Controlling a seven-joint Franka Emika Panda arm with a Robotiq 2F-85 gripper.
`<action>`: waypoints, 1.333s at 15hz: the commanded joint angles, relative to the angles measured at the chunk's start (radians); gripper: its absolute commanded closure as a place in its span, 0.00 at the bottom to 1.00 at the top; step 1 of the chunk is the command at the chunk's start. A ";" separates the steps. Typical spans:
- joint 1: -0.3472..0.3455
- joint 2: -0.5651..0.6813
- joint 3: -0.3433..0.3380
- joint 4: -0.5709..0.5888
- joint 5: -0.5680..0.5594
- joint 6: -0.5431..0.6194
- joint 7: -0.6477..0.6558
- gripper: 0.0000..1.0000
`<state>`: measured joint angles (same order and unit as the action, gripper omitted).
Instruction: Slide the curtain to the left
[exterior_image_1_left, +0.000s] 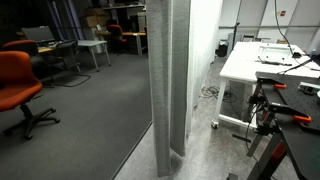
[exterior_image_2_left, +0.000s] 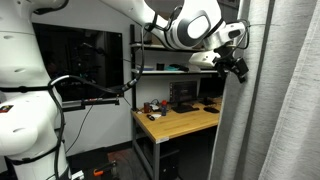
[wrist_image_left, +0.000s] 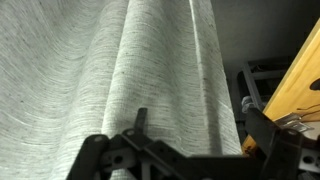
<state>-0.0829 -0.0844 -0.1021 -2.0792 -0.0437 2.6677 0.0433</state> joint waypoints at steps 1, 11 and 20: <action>-0.006 -0.005 0.002 -0.017 0.012 0.046 -0.002 0.00; 0.002 0.006 0.009 -0.005 0.032 0.055 -0.001 0.89; 0.034 0.057 0.052 0.079 0.060 0.013 0.011 0.99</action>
<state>-0.0699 -0.0567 -0.0729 -2.0541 0.0036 2.7050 0.0433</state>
